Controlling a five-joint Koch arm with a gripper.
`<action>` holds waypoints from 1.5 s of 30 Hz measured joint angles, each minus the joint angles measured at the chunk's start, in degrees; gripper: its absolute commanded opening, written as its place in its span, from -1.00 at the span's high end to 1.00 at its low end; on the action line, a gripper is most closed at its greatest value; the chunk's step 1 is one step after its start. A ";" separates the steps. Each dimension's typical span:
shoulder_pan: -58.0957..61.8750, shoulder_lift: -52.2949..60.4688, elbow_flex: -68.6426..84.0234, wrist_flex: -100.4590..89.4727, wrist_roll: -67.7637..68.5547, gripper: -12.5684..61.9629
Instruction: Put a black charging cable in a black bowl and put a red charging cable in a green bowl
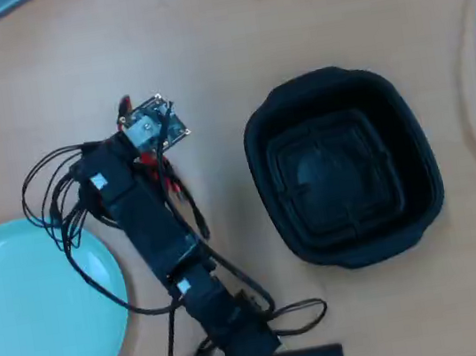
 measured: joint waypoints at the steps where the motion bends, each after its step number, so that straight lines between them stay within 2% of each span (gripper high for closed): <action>1: 0.00 0.09 0.00 0.09 -0.35 0.27; 4: 0.00 0.09 -0.18 0.18 -0.44 0.04; 8: 0.09 0.09 -3.34 0.35 -0.35 -0.11; 13: 0.26 -1.85 -3.34 0.35 -0.53 -0.11; 23: 1.85 -14.24 -3.25 0.35 -2.11 -0.08; 36: 1.76 -21.18 -3.34 0.26 -2.64 -0.08; 37: 1.76 -21.27 -3.34 0.26 -2.64 -0.04; 39: 1.76 -21.36 -3.34 0.26 -2.64 0.21; 41: 1.76 -21.45 -3.34 0.26 -2.72 0.77; 42: 1.76 -21.45 -3.34 0.09 -2.81 0.97; 44: 1.67 -21.45 -3.34 0.18 -2.55 0.78; 45: 1.67 -21.45 -3.34 0.18 -2.55 0.80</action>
